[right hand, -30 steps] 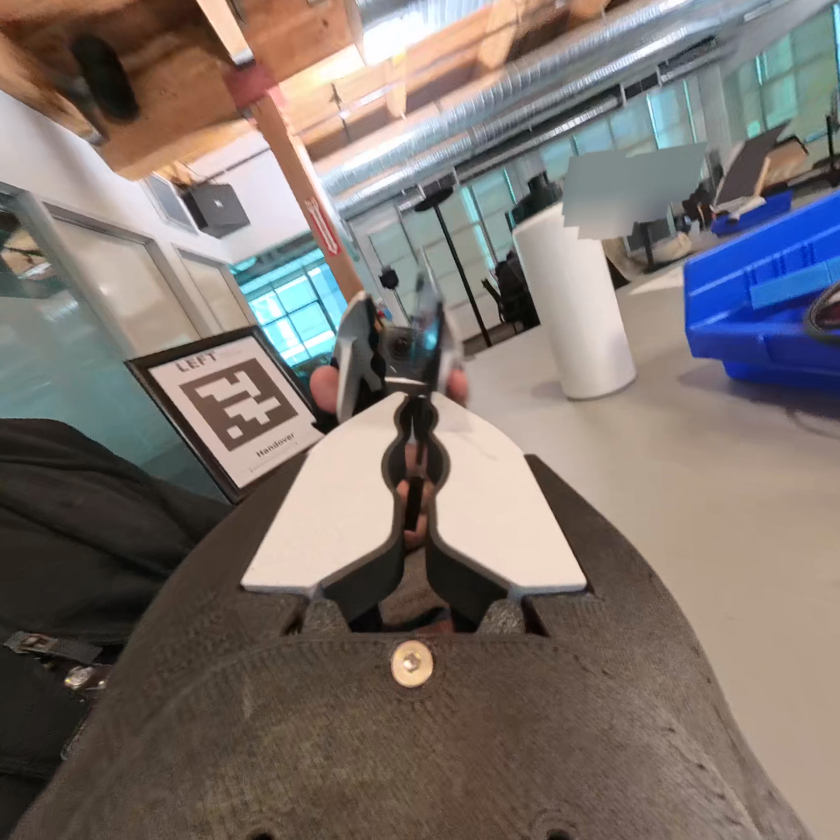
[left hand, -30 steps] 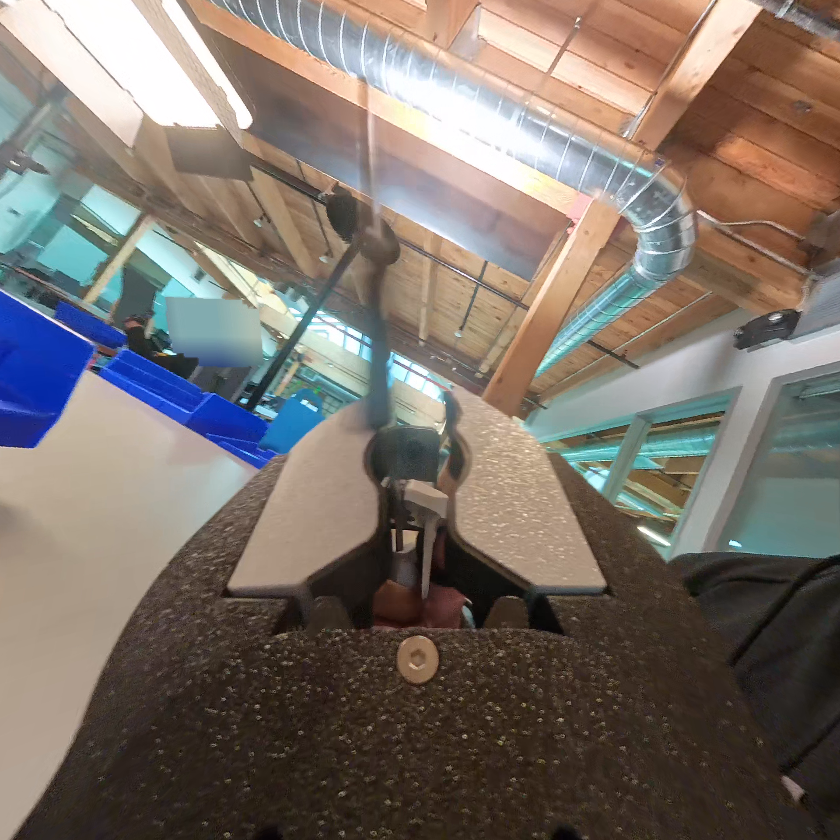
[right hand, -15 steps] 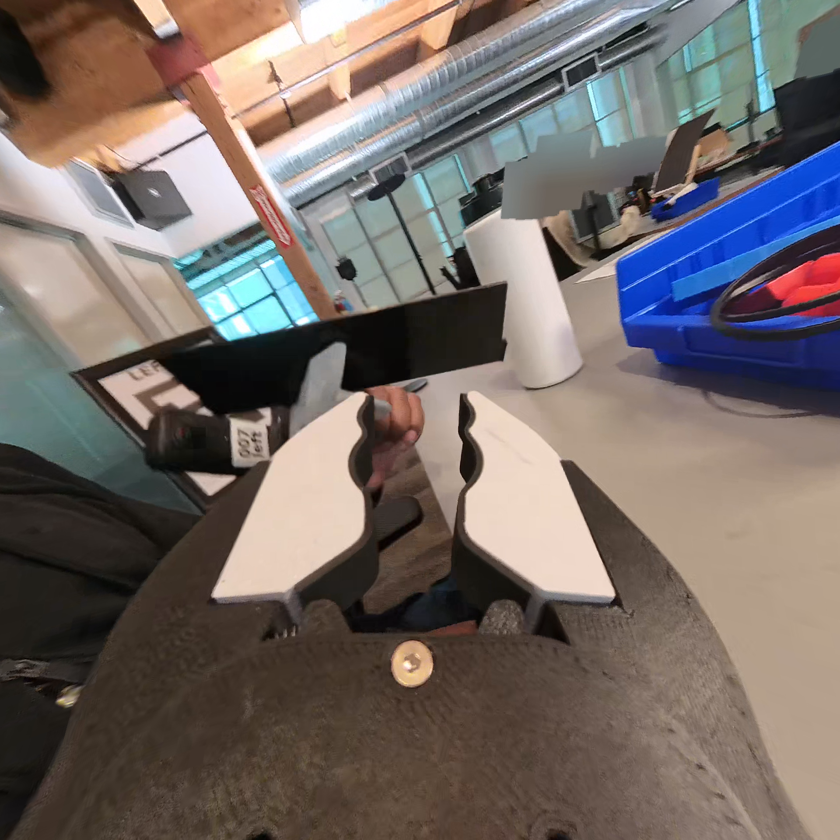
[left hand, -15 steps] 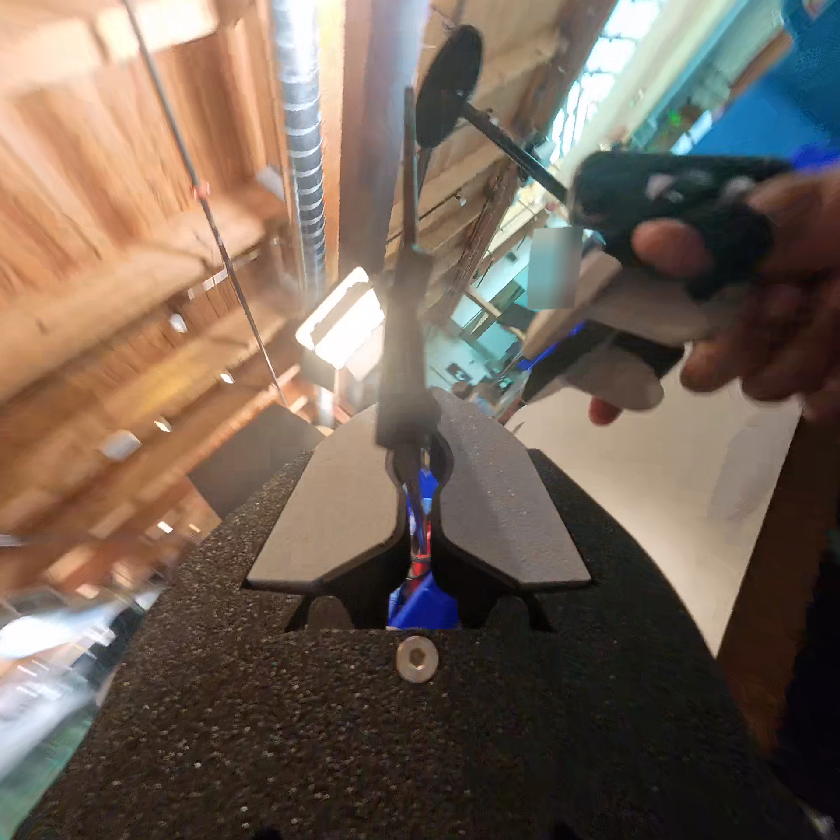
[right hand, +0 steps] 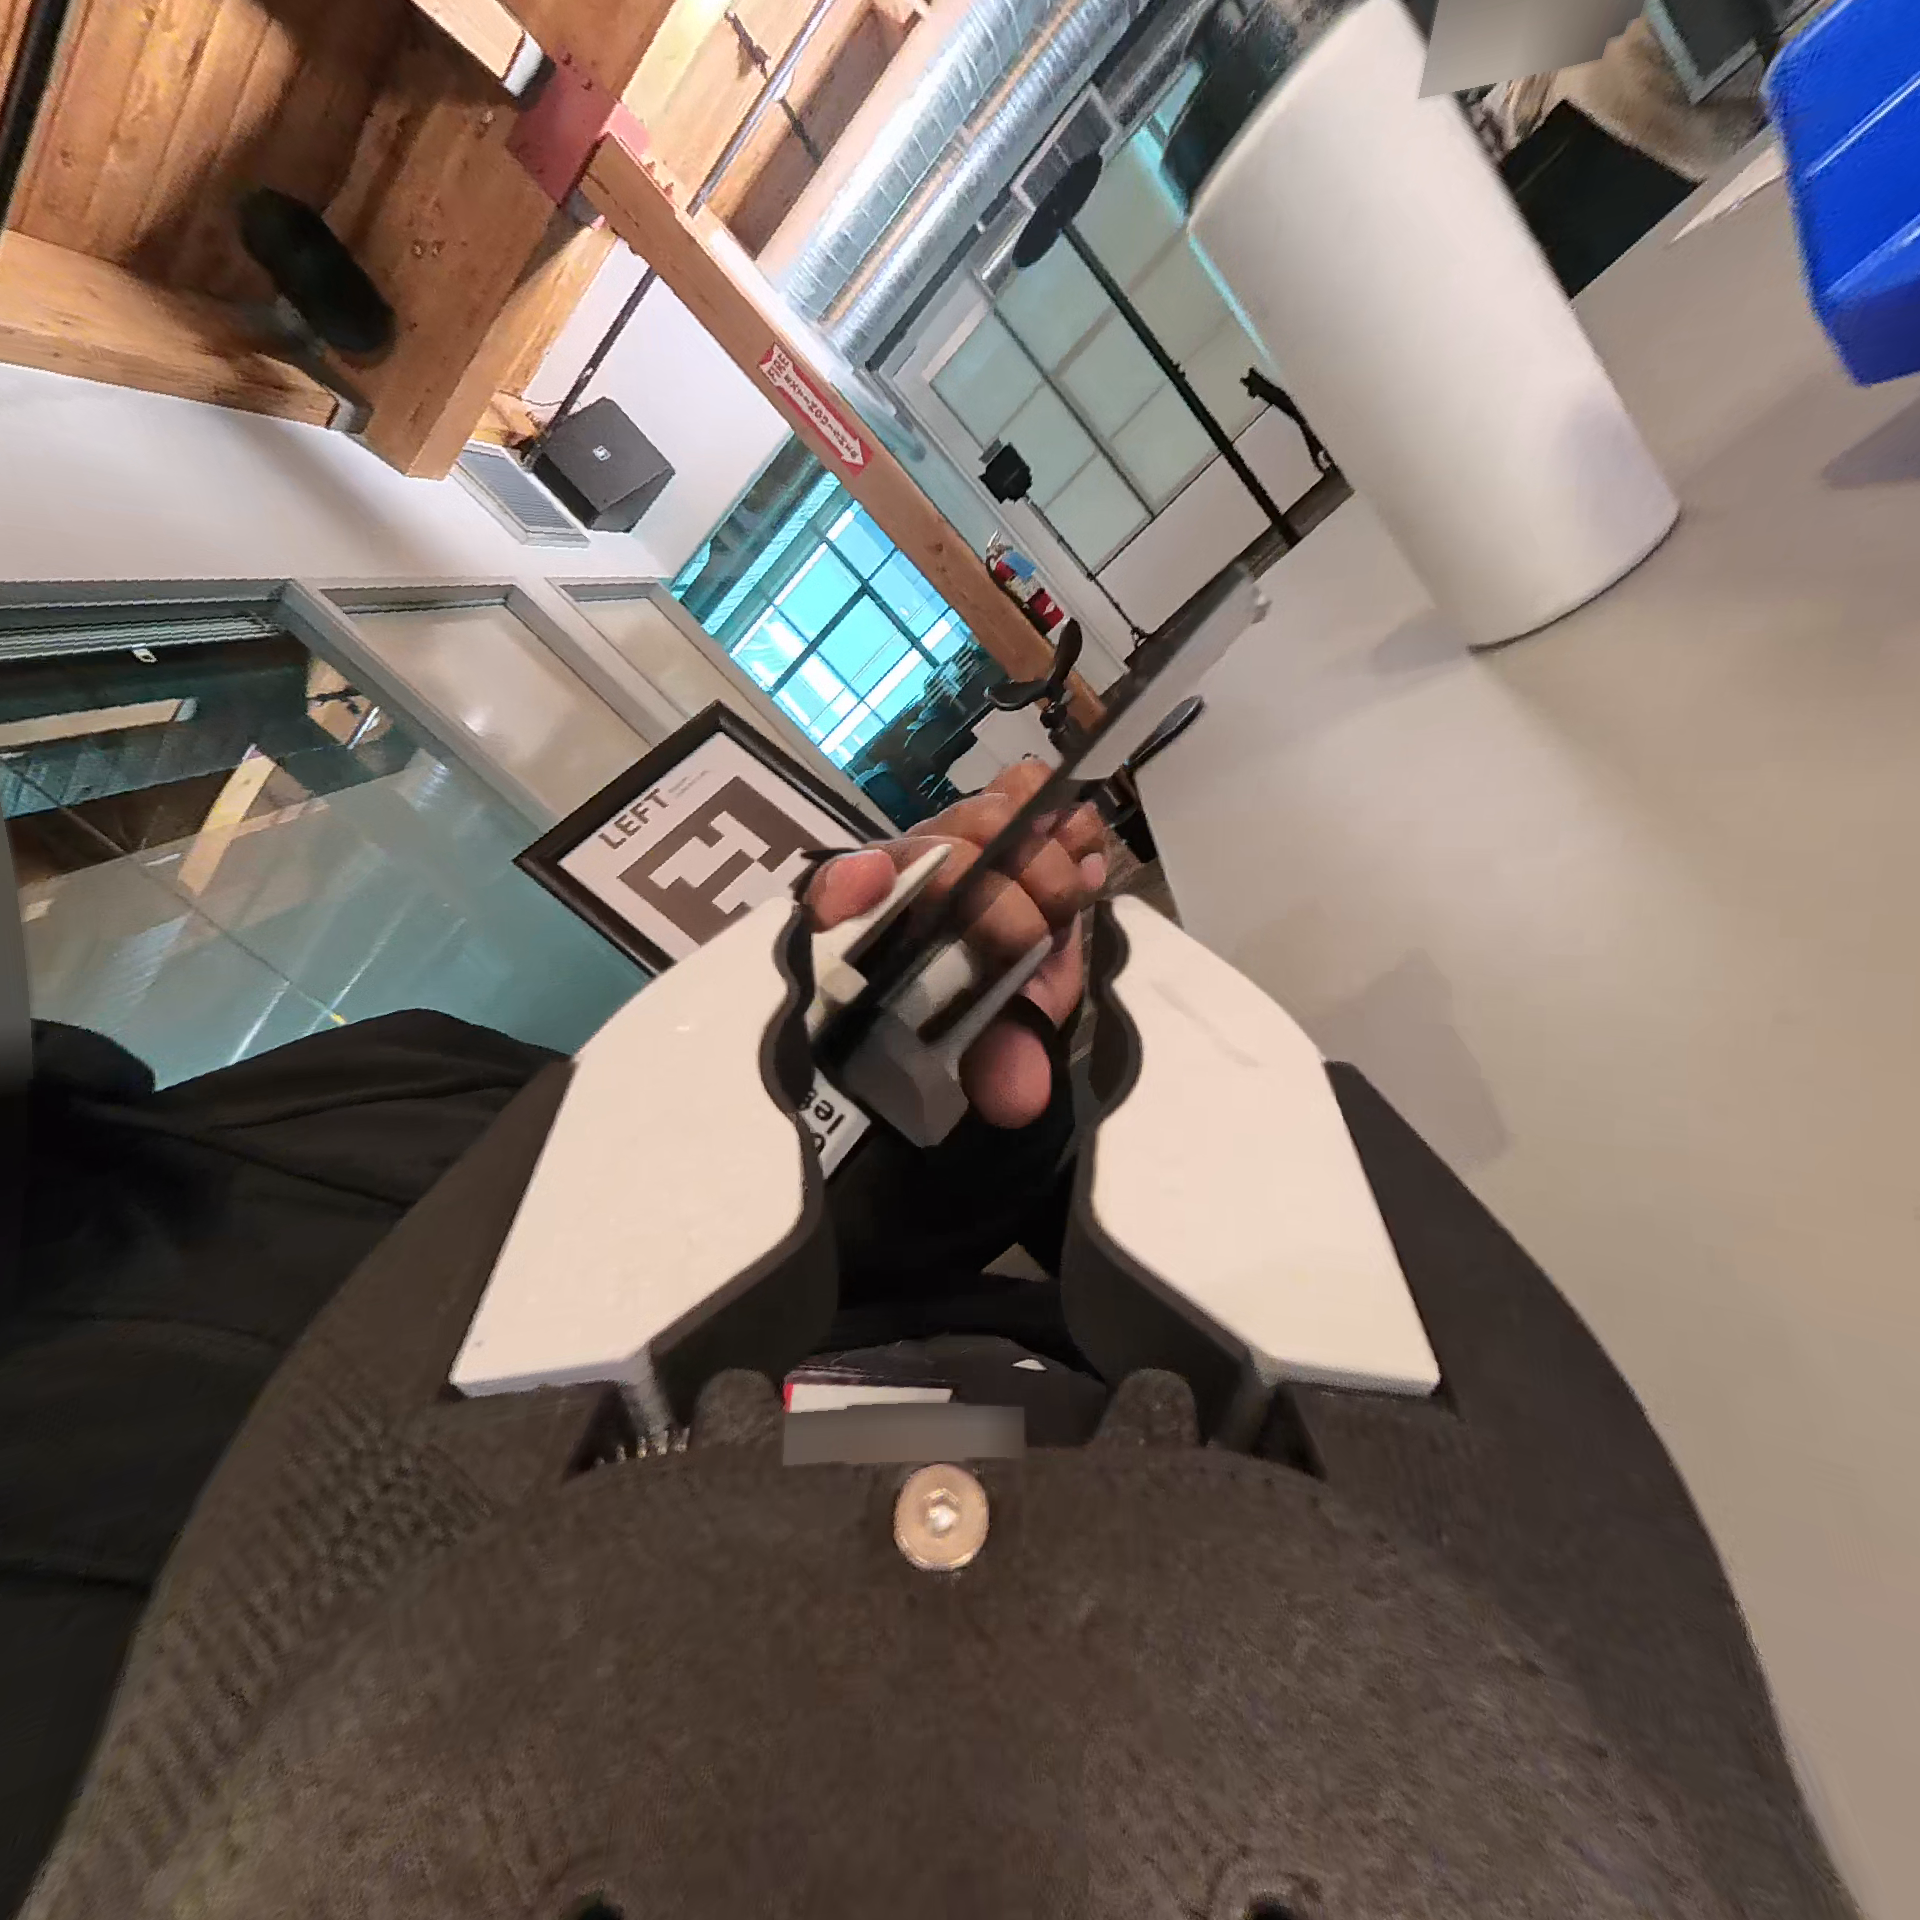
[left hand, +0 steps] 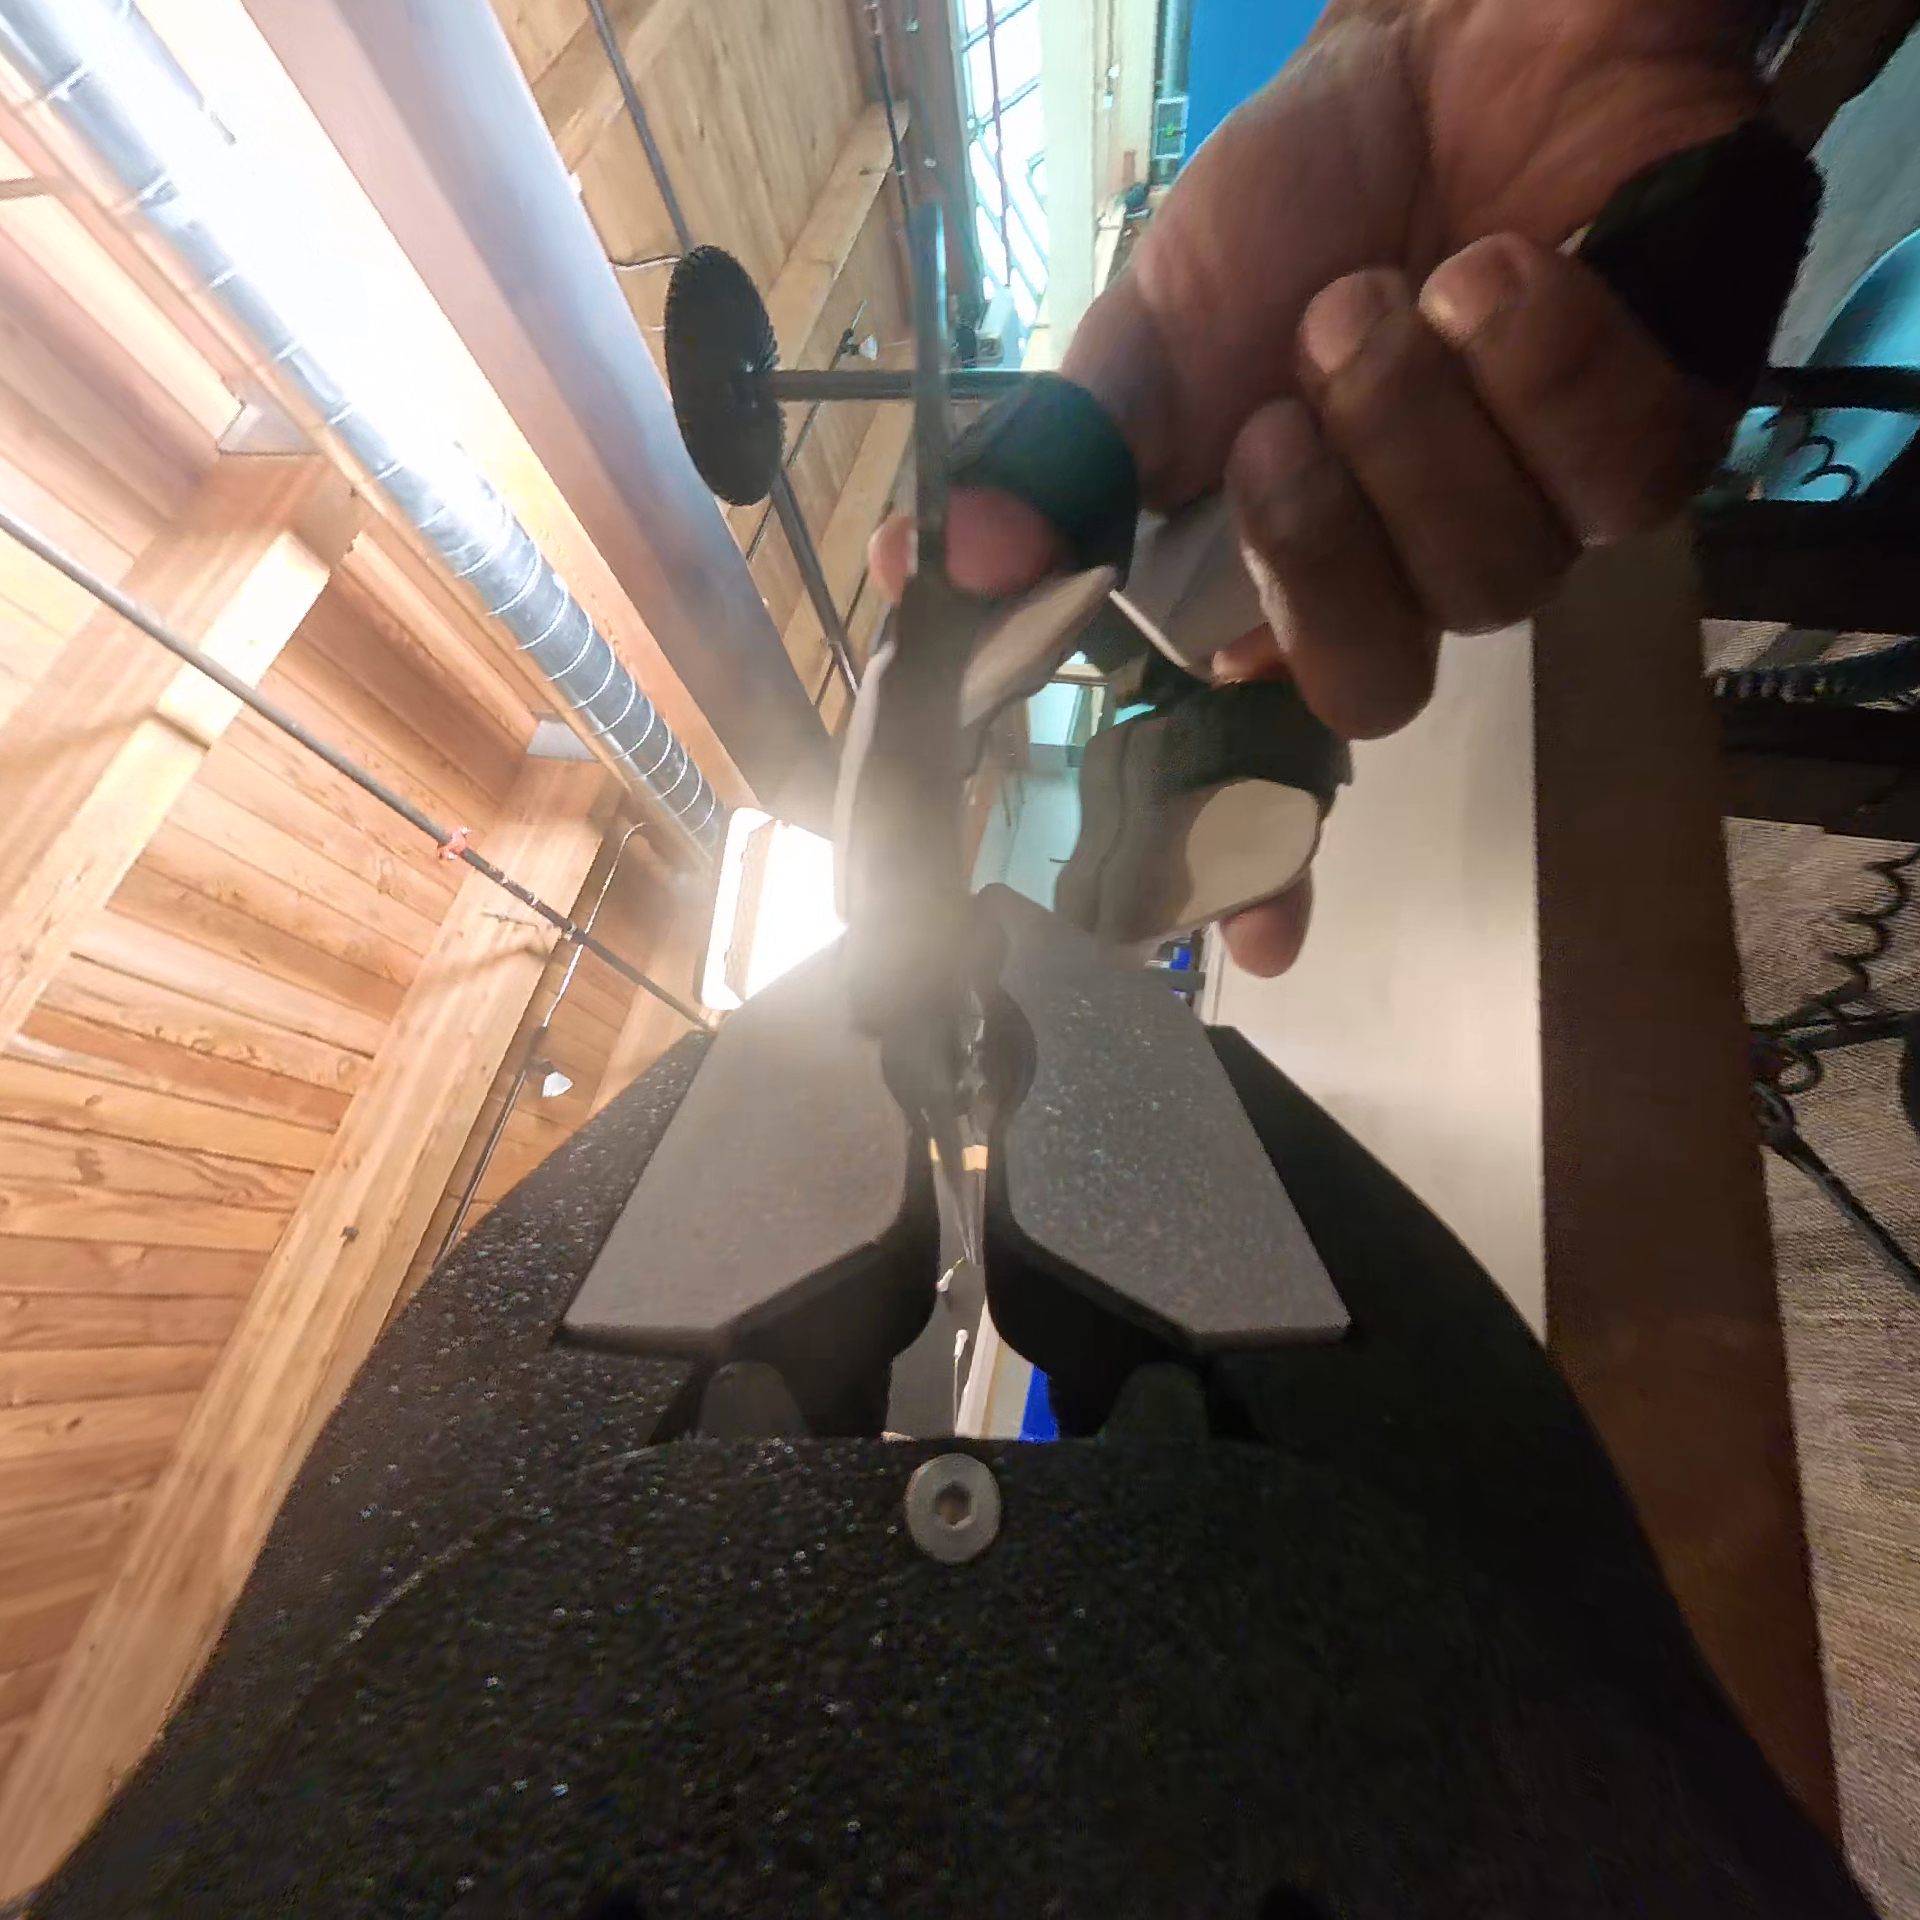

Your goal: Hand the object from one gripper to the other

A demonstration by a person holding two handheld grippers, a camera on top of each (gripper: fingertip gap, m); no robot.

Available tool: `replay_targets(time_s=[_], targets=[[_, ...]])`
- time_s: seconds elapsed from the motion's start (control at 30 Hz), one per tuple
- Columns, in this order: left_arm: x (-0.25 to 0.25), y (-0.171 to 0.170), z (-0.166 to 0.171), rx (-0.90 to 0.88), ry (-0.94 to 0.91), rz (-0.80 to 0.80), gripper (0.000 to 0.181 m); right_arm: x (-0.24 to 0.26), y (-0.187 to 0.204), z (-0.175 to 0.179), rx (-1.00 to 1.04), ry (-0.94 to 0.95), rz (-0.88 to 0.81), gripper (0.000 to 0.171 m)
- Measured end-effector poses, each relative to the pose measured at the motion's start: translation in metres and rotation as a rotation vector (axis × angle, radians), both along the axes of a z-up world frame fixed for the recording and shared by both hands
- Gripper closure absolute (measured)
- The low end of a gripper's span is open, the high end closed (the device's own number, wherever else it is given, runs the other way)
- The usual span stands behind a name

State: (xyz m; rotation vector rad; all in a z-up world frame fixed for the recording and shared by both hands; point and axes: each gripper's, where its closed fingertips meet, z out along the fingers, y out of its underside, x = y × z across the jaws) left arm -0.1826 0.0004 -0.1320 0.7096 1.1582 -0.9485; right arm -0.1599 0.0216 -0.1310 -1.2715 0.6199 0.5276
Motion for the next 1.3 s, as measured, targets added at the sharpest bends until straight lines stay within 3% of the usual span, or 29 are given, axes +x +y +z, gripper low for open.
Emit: replay_targets(time_s=[0.07,0.13,0.17,0.33,0.53,0.7,0.93,1.0,1.1,1.3], targets=[[-0.002,-0.003,-0.005,0.008,0.020,-0.017,0.175,-0.003,0.002,-0.001,0.002,0.001,0.016,0.145],[0.003,-0.002,-0.005,-0.006,0.056,-0.012,0.155,0.002,-0.001,-0.002,-0.010,-0.018,-0.024,0.164],[0.007,0.001,-0.004,-0.020,0.068,0.000,0.145,0.004,-0.004,0.001,-0.003,-0.031,-0.037,0.165],[0.028,0.017,-0.007,-0.057,0.304,-0.023,0.127,0.013,-0.030,0.025,0.031,-0.187,-0.188,0.168],[0.044,0.025,-0.045,0.071,0.820,-0.014,0.129,0.018,-0.056,0.044,-0.052,-0.463,-0.397,0.169],[0.030,0.021,-0.028,-0.016,1.034,-0.148,0.127,0.009,-0.062,0.054,-0.023,-0.574,-0.406,0.170],[-0.001,0.002,-0.001,-0.138,1.309,-0.437,0.129,-0.019,-0.039,0.047,-0.033,-0.739,-0.273,0.170],[-0.007,-0.005,-0.004,-0.129,1.336,-0.460,0.128,-0.029,-0.028,0.040,-0.069,-0.810,-0.227,0.170],[-0.007,-0.009,-0.012,-0.083,1.219,-0.396,0.147,-0.037,-0.015,0.028,-0.151,-0.897,-0.194,0.170],[0.023,0.005,0.002,-0.157,0.892,-0.153,0.178,-0.017,-0.024,0.031,-0.154,-0.804,-0.299,0.145]])
